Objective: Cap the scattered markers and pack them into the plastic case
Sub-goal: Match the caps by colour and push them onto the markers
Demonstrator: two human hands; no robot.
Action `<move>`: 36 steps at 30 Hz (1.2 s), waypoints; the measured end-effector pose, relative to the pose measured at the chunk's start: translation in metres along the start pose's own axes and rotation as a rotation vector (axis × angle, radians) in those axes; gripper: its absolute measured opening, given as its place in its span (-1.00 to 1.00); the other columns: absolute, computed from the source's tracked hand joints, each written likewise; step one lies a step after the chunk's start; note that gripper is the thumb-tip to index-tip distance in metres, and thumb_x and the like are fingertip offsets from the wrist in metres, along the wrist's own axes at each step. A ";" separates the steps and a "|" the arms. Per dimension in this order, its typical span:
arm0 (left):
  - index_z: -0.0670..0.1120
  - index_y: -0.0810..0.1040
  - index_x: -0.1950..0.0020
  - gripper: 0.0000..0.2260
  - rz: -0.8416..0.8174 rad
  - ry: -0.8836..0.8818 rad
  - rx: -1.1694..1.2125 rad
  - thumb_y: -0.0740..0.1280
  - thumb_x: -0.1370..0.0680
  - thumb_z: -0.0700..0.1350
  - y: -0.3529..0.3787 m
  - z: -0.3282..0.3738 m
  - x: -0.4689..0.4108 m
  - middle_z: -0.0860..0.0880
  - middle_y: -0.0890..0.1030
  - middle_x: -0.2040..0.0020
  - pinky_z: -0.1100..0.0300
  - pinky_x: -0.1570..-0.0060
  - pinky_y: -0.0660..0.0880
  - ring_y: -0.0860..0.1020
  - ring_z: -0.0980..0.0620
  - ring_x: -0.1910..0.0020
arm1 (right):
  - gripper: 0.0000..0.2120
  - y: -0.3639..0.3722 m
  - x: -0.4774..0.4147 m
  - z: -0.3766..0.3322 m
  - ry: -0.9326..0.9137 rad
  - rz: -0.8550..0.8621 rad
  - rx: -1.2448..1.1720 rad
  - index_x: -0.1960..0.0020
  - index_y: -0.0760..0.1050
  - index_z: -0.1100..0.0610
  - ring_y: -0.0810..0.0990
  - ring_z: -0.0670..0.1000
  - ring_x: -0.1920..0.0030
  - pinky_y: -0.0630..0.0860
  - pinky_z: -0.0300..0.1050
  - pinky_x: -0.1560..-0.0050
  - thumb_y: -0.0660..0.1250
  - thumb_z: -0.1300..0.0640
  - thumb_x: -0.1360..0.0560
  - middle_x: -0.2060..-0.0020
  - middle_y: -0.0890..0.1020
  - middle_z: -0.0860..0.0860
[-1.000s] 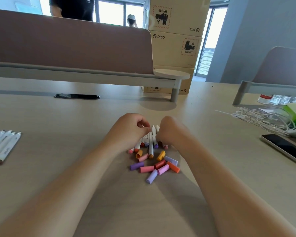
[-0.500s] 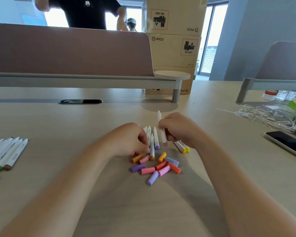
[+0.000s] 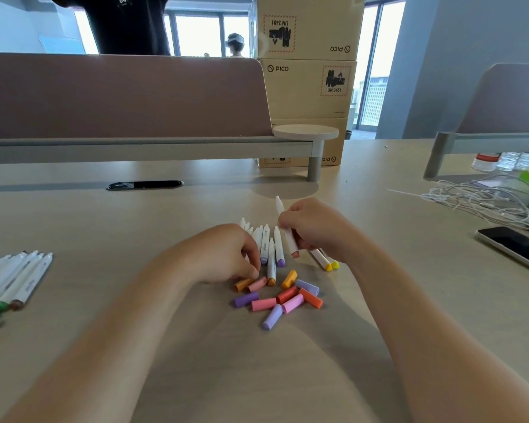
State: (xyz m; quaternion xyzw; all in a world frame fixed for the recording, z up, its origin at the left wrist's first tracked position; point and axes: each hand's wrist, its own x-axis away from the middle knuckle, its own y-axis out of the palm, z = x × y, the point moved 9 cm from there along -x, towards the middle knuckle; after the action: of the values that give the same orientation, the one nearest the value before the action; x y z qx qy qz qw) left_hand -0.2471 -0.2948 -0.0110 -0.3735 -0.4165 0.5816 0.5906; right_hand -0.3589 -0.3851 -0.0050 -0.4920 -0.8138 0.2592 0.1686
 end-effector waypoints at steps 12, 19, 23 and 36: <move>0.07 0.71 0.11 -0.91 0.006 -0.018 -0.065 0.44 -0.46 -0.11 -0.002 -0.003 0.002 0.05 0.61 0.21 0.24 0.30 0.38 0.52 0.09 0.23 | -0.73 0.002 0.000 -0.003 -0.024 -0.005 0.055 -0.04 0.59 0.27 0.53 -0.01 0.32 0.50 -0.12 0.19 0.29 0.05 -0.55 0.27 0.59 0.09; 0.10 0.70 0.01 -0.86 -0.009 -0.005 -0.100 0.44 -0.46 -0.08 -0.003 0.000 0.006 0.08 0.61 0.18 0.23 0.26 0.42 0.54 0.12 0.21 | -0.72 0.004 -0.003 -0.002 -0.038 -0.004 0.072 -0.05 0.60 0.27 0.55 -0.01 0.31 0.54 -0.11 0.14 0.30 0.05 -0.55 0.24 0.62 0.10; 0.09 0.70 0.02 -0.87 -0.046 -0.030 -0.069 0.44 -0.46 -0.09 0.001 -0.005 0.006 0.07 0.66 0.21 0.22 0.19 0.47 0.60 0.11 0.20 | -0.71 0.004 -0.002 -0.003 -0.042 -0.003 0.073 -0.05 0.59 0.28 0.55 0.00 0.31 0.52 -0.10 0.17 0.30 0.05 -0.54 0.25 0.62 0.10; -0.02 0.69 0.20 -0.84 -0.031 -0.026 -0.095 0.44 -0.47 0.05 0.008 0.010 0.007 -0.01 0.64 0.23 0.19 0.30 0.36 0.52 0.05 0.25 | -0.71 0.004 -0.002 -0.005 -0.062 -0.001 0.095 -0.02 0.59 0.28 0.55 0.04 0.30 0.51 -0.07 0.18 0.30 0.05 -0.54 0.21 0.66 0.18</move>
State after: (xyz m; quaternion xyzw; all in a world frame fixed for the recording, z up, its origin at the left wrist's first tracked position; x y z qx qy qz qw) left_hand -0.2592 -0.2878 -0.0140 -0.3871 -0.4570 0.5569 0.5755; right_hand -0.3524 -0.3837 -0.0036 -0.4748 -0.8058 0.3125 0.1663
